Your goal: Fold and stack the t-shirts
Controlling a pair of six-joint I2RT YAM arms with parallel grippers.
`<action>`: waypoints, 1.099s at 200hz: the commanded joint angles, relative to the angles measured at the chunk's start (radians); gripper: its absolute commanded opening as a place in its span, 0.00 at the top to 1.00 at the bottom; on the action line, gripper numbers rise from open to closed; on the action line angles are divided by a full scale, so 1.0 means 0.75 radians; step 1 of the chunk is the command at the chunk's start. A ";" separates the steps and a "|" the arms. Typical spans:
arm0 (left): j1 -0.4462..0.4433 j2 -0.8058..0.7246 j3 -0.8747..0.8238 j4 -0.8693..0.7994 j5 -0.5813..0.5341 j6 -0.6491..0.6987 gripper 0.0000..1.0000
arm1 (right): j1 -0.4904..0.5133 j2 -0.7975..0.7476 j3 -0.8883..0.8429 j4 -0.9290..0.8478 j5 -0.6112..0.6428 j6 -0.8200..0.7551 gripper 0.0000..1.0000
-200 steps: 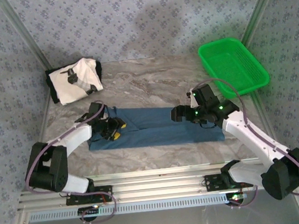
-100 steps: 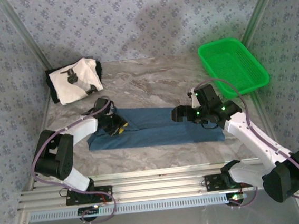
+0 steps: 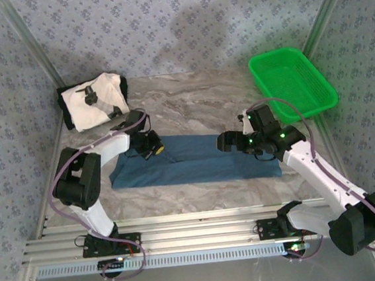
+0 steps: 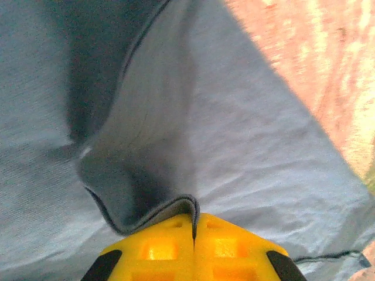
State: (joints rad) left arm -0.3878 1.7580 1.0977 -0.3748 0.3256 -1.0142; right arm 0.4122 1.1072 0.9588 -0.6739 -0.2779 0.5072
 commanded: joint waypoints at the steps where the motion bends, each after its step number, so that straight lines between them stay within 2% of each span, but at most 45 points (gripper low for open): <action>1: -0.027 0.071 0.151 -0.071 0.014 0.088 1.00 | -0.013 -0.026 -0.013 -0.030 -0.014 -0.012 0.00; 46: -0.073 0.250 0.368 -0.133 0.036 0.174 0.99 | -0.024 -0.020 -0.053 -0.010 -0.011 0.005 0.00; 57: -0.077 0.279 0.392 -0.133 0.032 0.180 0.89 | -0.027 -0.014 -0.063 -0.004 -0.011 0.010 0.00; 70: -0.080 0.292 0.399 -0.102 0.046 0.168 0.66 | -0.026 -0.008 -0.074 -0.005 -0.004 0.018 0.00; 76: -0.081 0.292 0.404 -0.083 0.070 0.165 0.59 | -0.028 -0.006 -0.078 -0.005 -0.006 0.019 0.00; 102: -0.111 0.235 0.451 -0.103 0.112 0.210 0.45 | -0.028 0.015 -0.089 -0.031 0.031 0.028 0.00; 129: -0.100 0.041 0.396 -0.123 0.079 0.233 0.37 | -0.044 0.079 -0.074 -0.167 0.116 0.054 0.00; 162: 0.017 -0.257 0.175 -0.226 -0.005 0.239 0.32 | -0.106 0.121 -0.109 -0.229 0.192 0.090 0.00; 198: 0.180 -0.523 -0.145 -0.332 -0.059 0.236 0.30 | -0.286 0.128 -0.179 -0.199 0.090 0.063 0.00; 220: 0.224 -0.583 -0.284 -0.293 -0.062 0.220 0.32 | -0.323 0.211 -0.168 -0.162 0.045 -0.020 0.00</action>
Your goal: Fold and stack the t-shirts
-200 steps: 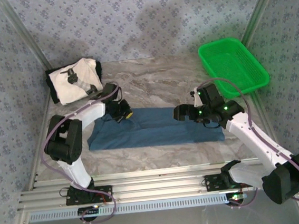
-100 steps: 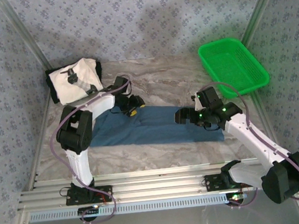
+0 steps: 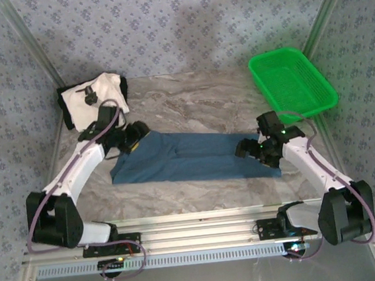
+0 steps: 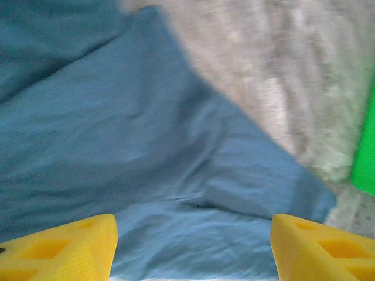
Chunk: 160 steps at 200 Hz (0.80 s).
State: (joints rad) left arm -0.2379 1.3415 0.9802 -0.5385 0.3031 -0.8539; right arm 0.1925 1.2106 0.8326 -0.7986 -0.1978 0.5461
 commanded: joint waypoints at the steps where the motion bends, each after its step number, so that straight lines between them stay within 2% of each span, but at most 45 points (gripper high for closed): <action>1: 0.025 -0.028 -0.132 -0.074 -0.033 0.004 0.32 | -0.030 0.077 0.002 0.009 -0.062 -0.073 0.00; 32: 0.027 0.010 -0.208 -0.038 -0.070 -0.035 0.34 | -0.039 0.186 0.021 0.002 -0.047 -0.035 0.01; 54: 0.032 0.051 -0.237 -0.024 -0.159 -0.044 0.34 | -0.046 0.229 0.005 0.018 0.022 -0.004 0.02; 88: 0.047 0.332 -0.134 0.086 -0.147 -0.020 0.36 | -0.040 0.327 -0.069 0.092 0.108 0.082 0.07; 122: 0.012 0.694 0.234 0.027 -0.148 0.087 0.39 | 0.028 0.328 -0.118 0.120 0.096 0.205 0.13; 160: 0.006 1.108 0.806 -0.138 -0.178 0.224 0.41 | 0.230 0.271 -0.171 0.172 0.046 0.469 0.16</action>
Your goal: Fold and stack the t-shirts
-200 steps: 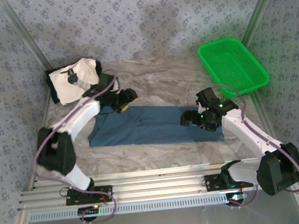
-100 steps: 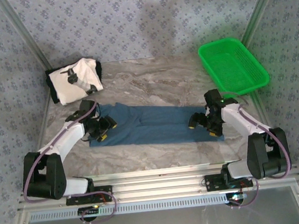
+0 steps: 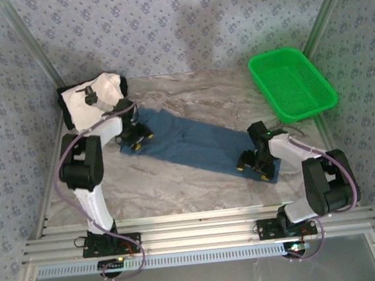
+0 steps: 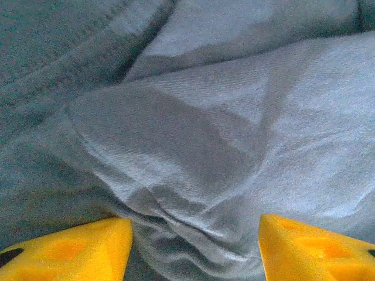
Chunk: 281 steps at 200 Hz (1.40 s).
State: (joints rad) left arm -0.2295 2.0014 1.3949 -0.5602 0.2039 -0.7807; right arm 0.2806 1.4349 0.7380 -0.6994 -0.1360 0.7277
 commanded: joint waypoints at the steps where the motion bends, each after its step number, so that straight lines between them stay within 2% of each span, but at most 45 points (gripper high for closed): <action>1: -0.004 0.241 0.270 -0.113 -0.045 0.128 0.41 | 0.120 -0.028 -0.046 0.043 -0.037 0.237 0.16; 26: -0.015 0.519 0.710 -0.204 0.004 0.165 0.41 | 0.333 -0.045 -0.051 0.125 -0.031 0.504 0.16; 66: -0.069 1.005 1.500 -0.310 0.180 0.082 0.41 | 0.649 0.070 -0.006 0.453 0.026 0.985 0.15; 86: -0.087 1.224 1.915 -0.330 0.271 -0.021 0.41 | 0.729 0.120 0.088 0.498 0.062 1.104 0.14; 100: -0.082 1.273 2.019 -0.266 0.355 -0.127 0.39 | 0.752 0.117 0.161 0.506 0.062 1.109 0.13; 119: -0.081 1.196 2.011 -0.201 0.419 -0.154 0.35 | 0.748 0.085 0.312 0.384 0.013 0.993 0.11; 155: -0.043 0.881 1.974 -0.233 0.479 -0.080 0.30 | 0.725 -0.043 0.676 -0.184 -0.021 0.557 0.07; 164: -0.028 0.791 1.973 -0.283 0.472 -0.043 0.24 | 0.692 -0.086 0.734 -0.304 -0.014 0.452 0.06; 191: 0.013 0.515 1.953 -0.491 0.411 0.080 0.22 | 0.476 -0.214 0.856 -0.612 0.035 0.108 0.04; 215: 0.012 0.269 1.853 -0.678 0.347 0.201 0.21 | 0.186 -0.278 0.886 -0.757 0.058 -0.201 0.03; 233: -0.023 0.056 1.622 -0.723 0.298 0.249 0.21 | -0.008 -0.280 0.845 -0.775 0.051 -0.349 0.03; 247: -0.075 -0.138 1.318 -0.656 0.257 0.244 0.21 | -0.113 -0.275 0.772 -0.722 0.022 -0.403 0.04; 263: -0.141 -0.358 0.871 -0.434 0.246 0.143 0.21 | -0.181 -0.265 0.657 -0.618 -0.040 -0.407 0.07; 281: -0.217 -0.531 0.436 -0.170 0.231 -0.012 0.21 | -0.192 -0.233 0.502 -0.477 -0.093 -0.367 0.11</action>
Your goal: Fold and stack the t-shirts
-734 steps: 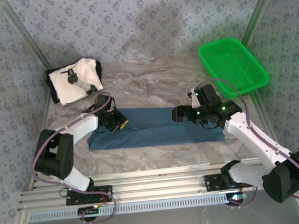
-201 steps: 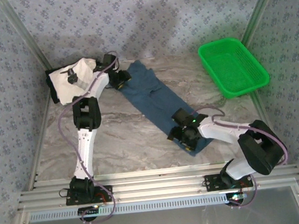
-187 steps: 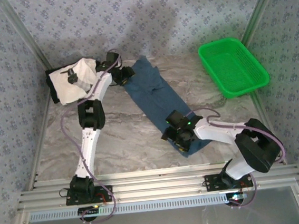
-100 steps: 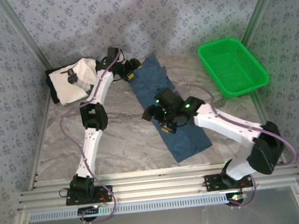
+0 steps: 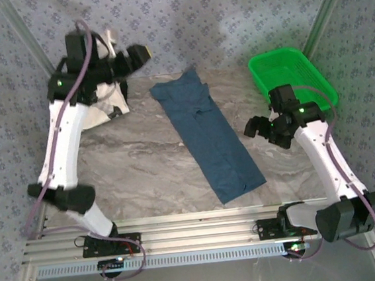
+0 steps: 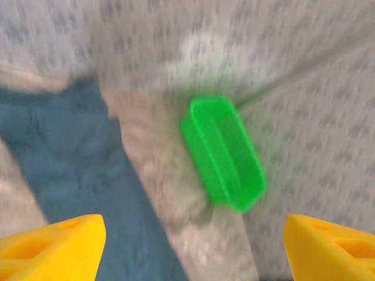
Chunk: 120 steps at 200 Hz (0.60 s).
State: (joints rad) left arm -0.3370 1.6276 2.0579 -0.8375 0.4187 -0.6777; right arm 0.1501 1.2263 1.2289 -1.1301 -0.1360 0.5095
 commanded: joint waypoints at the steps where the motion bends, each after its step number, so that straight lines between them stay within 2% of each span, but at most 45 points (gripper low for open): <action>1: -0.077 -0.038 -0.465 0.202 -0.058 -0.158 0.21 | -0.017 0.048 -0.163 0.109 -0.093 -0.073 0.11; 19: -0.166 -0.072 -0.717 0.416 -0.090 -0.271 0.26 | -0.011 0.107 -0.288 0.249 -0.128 -0.039 0.17; 38: -0.261 0.006 -0.808 0.547 -0.159 -0.309 0.34 | 0.005 0.162 -0.401 0.371 -0.157 0.037 0.24; 64: -0.332 0.244 -0.773 0.639 -0.213 -0.338 0.44 | 0.051 0.238 -0.499 0.502 -0.143 0.114 0.35; 102: -0.365 0.563 -0.621 0.653 -0.276 -0.368 0.47 | 0.165 0.355 -0.591 0.616 -0.103 0.240 0.43; 120: -0.359 0.679 -0.533 0.579 -0.316 -0.350 0.48 | 0.241 0.376 -0.656 0.673 -0.095 0.324 0.45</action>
State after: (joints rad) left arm -0.6163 2.0609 1.5658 -0.3996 0.2447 -0.9302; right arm 0.2707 1.4868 0.7914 -0.6971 -0.2241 0.6460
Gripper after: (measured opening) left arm 0.526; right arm 0.559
